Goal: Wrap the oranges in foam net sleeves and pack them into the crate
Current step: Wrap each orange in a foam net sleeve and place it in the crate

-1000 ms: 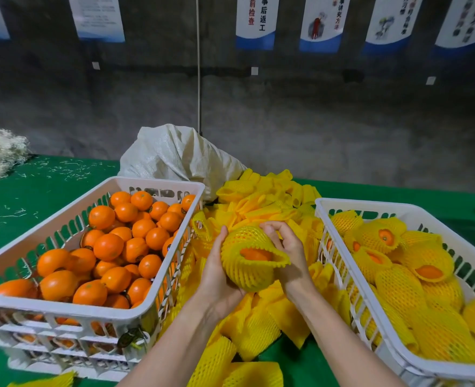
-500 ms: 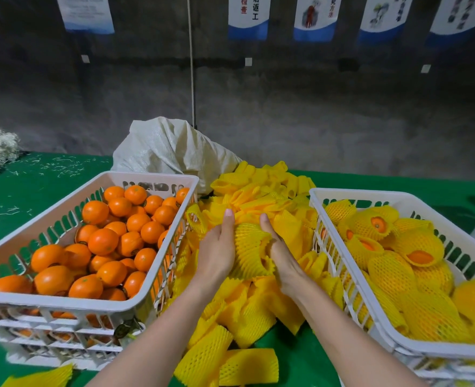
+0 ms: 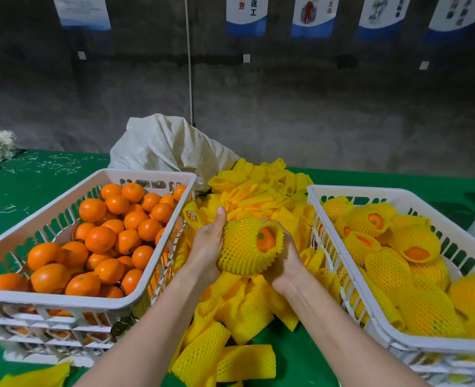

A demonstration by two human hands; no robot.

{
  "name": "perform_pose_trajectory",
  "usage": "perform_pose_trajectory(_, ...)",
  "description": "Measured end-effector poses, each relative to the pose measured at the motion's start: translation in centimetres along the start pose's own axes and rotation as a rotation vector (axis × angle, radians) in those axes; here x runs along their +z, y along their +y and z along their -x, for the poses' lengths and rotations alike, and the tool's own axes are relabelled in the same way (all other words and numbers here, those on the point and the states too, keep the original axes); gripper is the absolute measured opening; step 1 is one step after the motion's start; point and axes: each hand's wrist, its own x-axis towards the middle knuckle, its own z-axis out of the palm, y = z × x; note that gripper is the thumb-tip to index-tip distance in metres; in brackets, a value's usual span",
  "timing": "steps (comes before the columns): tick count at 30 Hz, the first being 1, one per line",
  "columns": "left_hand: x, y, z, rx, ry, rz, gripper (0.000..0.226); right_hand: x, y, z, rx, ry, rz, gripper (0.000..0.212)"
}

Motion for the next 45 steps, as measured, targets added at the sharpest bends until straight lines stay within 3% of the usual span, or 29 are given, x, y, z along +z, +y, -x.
perform_pose_trajectory(4,0.0,0.2,-0.2,-0.001,-0.034,-0.064,0.045,0.0,0.4,0.1,-0.050,-0.005,0.008,0.021)
perform_pose_trajectory(6,0.0,0.4,-0.3,-0.045,-0.066,-0.064,0.047,-0.2,0.4,-0.1,-0.083,-0.017,0.022,0.033)
perform_pose_trajectory(9,0.6,0.8,-0.2,-0.068,0.016,-0.146,0.039,-0.3,0.3,0.0,-0.124,-0.015,0.103,0.044)
perform_pose_trajectory(12,0.6,0.8,-0.1,-0.051,0.101,-0.230,0.042,-0.5,0.5,0.4,-0.178,0.017,0.204,0.029)
perform_pose_trajectory(14,0.3,0.9,0.4,-0.195,0.049,-0.154,0.048,-0.8,0.5,0.5,-0.281,0.052,0.280,0.024)
perform_pose_trajectory(16,0.3,1.0,0.9,-0.374,-0.033,-0.018,0.043,-1.4,0.5,0.3,-0.434,0.130,0.429,0.021)
perform_pose_trajectory(18,0.7,0.9,1.3,-0.444,-0.133,0.035,0.037,-1.8,0.5,0.4,-0.542,0.149,0.591,0.021)
perform_pose_trajectory(24,2.2,0.5,1.9,-0.330,-0.238,-0.053,0.059,-2.5,0.4,0.2,-0.599,0.156,0.721,0.027)
perform_pose_trajectory(28,2.5,-0.2,2.0,-0.265,-0.133,-0.176,0.044,-2.6,0.7,0.6,-0.657,0.202,0.720,0.033)
perform_pose_trajectory(31,2.7,-0.6,1.8,-0.204,-0.058,-0.114,0.026,-2.8,1.3,1.7,-0.698,0.118,0.733,0.005)
perform_pose_trajectory(33,2.9,-0.7,1.8,-0.195,-0.031,-0.008,0.019,-2.9,1.6,2.4,-0.757,0.051,0.767,0.032)
perform_pose_trajectory(35,3.3,-0.7,1.9,-0.158,-0.016,0.050,0.021,-2.9,1.5,3.0,-0.772,-0.017,0.858,0.044)
perform_pose_trajectory(39,5.2,-1.7,2.6,-0.109,-0.173,0.167,0.048,-4.2,-0.2,3.8,-0.757,-0.017,0.916,0.049)
perform_pose_trajectory(43,8.5,-3.1,2.8,-0.146,-0.267,0.258,0.054,-7.0,-3.0,4.6,-0.833,0.089,0.860,0.044)
perform_pose_trajectory(45,10.7,-4.3,2.9,-0.116,-0.237,0.204,0.047,-8.9,-4.6,5.1,-0.881,0.170,0.852,0.041)
